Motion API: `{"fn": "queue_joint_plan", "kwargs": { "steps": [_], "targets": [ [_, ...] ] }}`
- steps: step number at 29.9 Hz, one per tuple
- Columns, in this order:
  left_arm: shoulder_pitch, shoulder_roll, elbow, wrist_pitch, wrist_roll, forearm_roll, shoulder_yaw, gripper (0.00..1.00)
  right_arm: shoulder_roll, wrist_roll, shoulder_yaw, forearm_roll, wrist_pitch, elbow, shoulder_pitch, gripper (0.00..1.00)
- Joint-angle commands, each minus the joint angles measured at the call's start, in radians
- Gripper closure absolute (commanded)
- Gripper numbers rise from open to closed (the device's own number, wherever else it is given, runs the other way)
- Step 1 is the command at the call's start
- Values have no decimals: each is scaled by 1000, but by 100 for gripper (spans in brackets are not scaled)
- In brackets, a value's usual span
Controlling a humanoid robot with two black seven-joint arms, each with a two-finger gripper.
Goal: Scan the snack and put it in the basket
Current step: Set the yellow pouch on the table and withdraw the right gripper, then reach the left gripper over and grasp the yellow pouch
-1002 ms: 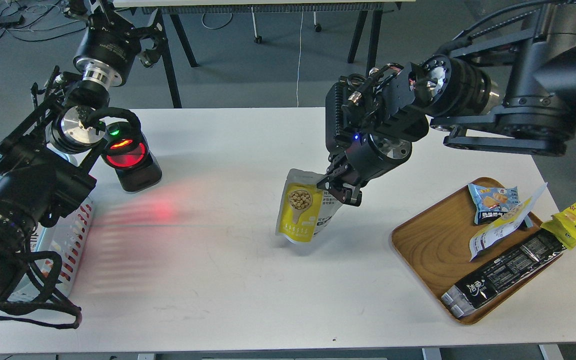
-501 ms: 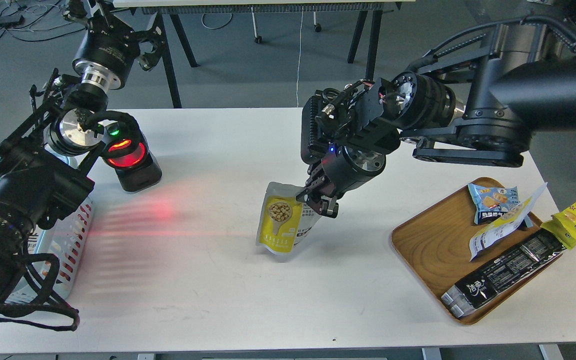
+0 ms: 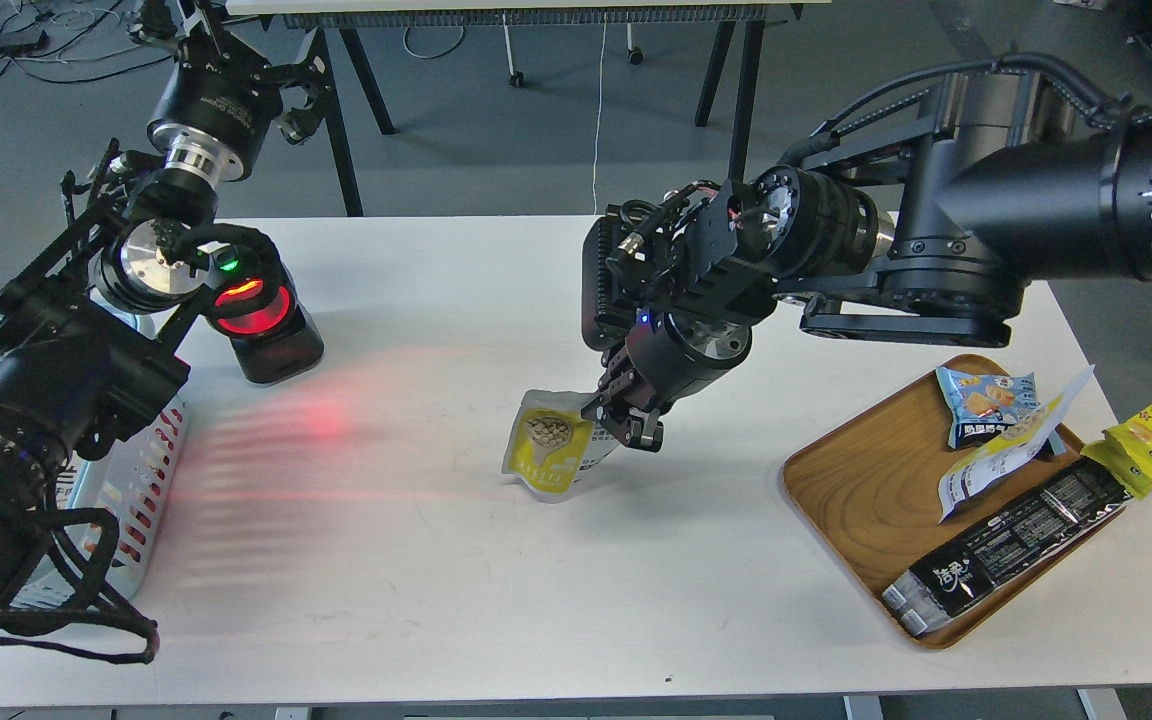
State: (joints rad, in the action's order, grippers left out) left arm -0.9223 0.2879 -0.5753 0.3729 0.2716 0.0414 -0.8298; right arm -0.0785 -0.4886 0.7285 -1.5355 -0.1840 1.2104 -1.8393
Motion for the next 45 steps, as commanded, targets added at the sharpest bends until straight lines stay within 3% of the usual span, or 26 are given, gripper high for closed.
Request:
{"fn": "queue_joint_plan", "kwargs": {
  "steps": [1,12,16,20,26,29,33,41,45],
  "targets": [
    [0,0,0,1,0,0,0,0,0,0,0,1,0,0,0,95],
    [-1,0,0,0,11,0,-2,0,-13,0,-7,11,-5,9,-6,71],
    [-3,26,0,1,9,0,0,0,-72,0,-30,70,-3,21,-18,58],
    [-7,45,-1,14,0,0,0,0,-203,0,-121,176,-8,72,-18,41],
    [-9,125,-90,55,-5,-5,15,1,-456,0,-253,316,-28,199,-12,32],
    [-35,189,-161,60,-20,-24,105,1,-587,0,-340,371,-58,236,18,23],
    [-105,241,-231,60,-29,-138,207,1,-701,0,-473,497,-63,230,141,4],
    [-217,312,-333,63,-12,-602,235,7,-757,0,-736,814,-55,181,396,2],
    [-256,349,-414,87,-12,-776,235,7,-758,0,-811,998,-63,83,471,1]
  ]
}}
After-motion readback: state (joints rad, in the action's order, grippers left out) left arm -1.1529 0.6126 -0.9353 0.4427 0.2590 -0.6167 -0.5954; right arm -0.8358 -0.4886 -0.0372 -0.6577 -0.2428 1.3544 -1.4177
